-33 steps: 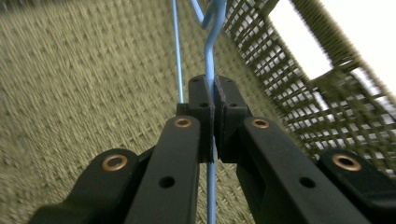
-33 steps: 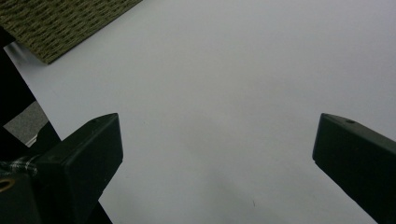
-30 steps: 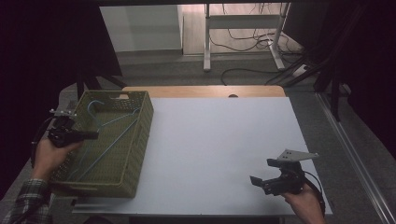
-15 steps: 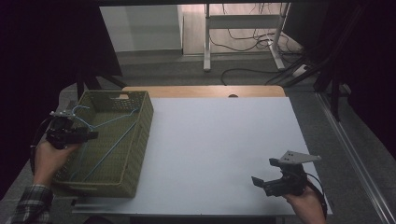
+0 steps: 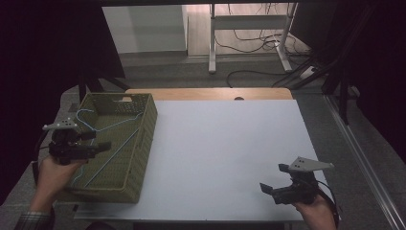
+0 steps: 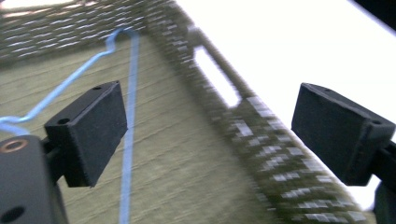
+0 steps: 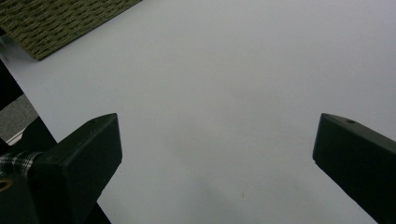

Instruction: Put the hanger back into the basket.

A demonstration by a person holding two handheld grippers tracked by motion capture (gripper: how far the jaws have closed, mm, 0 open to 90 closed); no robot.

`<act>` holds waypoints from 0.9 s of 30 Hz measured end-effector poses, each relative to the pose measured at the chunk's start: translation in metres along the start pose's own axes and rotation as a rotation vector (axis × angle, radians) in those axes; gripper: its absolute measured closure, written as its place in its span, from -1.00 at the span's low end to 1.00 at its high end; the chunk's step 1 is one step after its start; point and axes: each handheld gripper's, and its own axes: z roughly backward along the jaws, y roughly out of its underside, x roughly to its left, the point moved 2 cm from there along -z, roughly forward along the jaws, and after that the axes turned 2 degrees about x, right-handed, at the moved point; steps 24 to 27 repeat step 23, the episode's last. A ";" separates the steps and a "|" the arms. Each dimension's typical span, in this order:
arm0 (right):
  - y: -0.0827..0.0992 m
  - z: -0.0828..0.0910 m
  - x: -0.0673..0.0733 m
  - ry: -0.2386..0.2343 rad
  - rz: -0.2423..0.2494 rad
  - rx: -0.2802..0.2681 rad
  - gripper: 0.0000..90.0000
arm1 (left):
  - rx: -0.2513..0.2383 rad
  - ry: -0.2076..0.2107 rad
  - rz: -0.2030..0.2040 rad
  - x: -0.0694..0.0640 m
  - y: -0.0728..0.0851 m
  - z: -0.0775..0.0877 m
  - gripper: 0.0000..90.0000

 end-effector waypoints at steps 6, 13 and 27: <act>0.003 0.004 0.002 0.017 0.013 -0.001 -0.98 | -0.041 0.046 -0.038 -0.036 0.016 -0.003 -0.89; 0.008 0.007 0.006 0.034 0.024 0.005 -0.98 | -0.086 0.057 -0.088 -0.067 0.036 -0.012 -0.92; 0.015 0.005 0.010 0.056 0.046 0.041 -0.98 | -0.075 -0.010 -0.143 -0.085 0.063 -0.032 -0.97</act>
